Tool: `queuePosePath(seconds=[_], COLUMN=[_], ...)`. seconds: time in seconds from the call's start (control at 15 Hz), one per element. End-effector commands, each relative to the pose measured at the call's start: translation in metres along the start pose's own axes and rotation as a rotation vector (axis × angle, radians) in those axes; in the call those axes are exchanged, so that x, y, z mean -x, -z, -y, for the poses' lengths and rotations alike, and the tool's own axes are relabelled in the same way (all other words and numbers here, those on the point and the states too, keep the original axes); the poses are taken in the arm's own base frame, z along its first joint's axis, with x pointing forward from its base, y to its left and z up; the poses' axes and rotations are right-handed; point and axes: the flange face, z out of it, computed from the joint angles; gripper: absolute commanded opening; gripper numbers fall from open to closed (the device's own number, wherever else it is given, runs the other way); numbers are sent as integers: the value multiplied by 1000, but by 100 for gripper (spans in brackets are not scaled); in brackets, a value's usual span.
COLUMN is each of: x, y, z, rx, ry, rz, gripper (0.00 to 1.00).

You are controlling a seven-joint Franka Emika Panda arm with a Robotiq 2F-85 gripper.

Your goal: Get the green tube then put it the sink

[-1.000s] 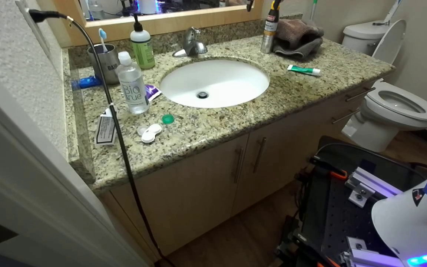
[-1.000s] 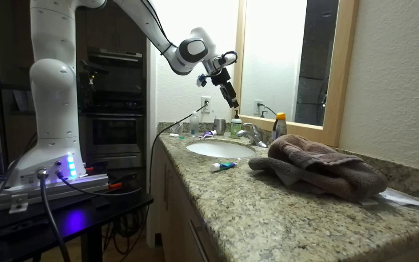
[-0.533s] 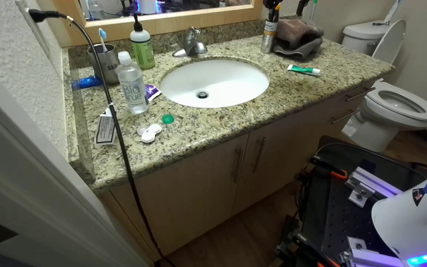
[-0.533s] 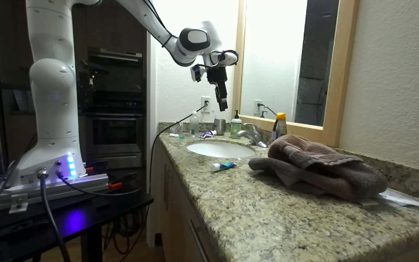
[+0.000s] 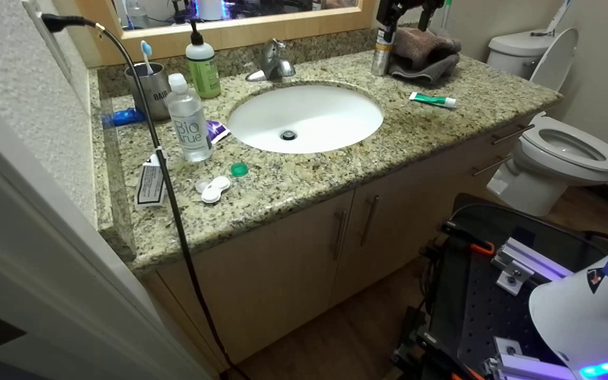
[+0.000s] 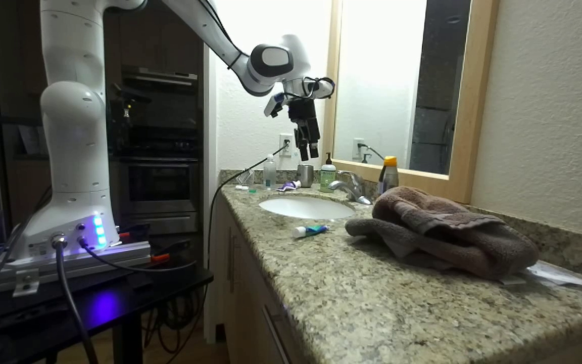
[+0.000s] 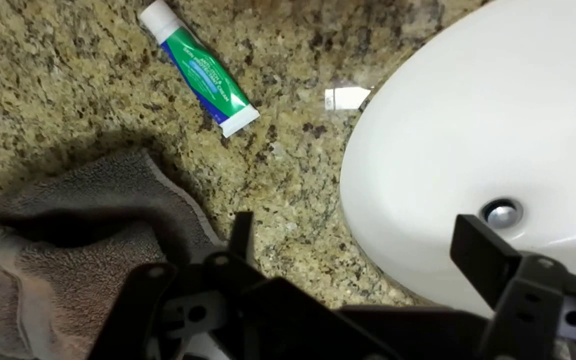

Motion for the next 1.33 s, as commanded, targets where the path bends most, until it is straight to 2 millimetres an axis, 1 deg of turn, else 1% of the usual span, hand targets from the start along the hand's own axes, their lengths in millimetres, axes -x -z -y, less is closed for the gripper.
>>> queuePosePath(seconds=[0.0, 0.13, 0.27, 0.33, 0.4, 0.47, 0.53, 0.6, 0.67, 0.73, 0.8, 0.93, 1.07, 1.27], x=[-17, -26, -34, -19, -21, -21, -21, -23, -15, -7, -1, 12, 26, 38], y=[-40, -65, -88, -65, -73, -76, -75, -71, -69, -75, -83, -104, -118, -132], z=[-31, -60, -87, -67, -75, -76, -73, -70, -55, -54, -53, -55, -58, -58], rx=[29, 78, 126, 79, 89, 90, 89, 87, 64, 58, 58, 56, 58, 47], ry=[196, 282, 304, 259, 257, 255, 257, 259, 333, 419, 469, 575, 683, 845], rz=[47, 83, 103, 93, 104, 108, 105, 99, 131, 145, 146, 185, 216, 227], gripper=[100, 100, 100, 100, 100, 100, 100, 100, 100, 100, 100, 100, 100, 100])
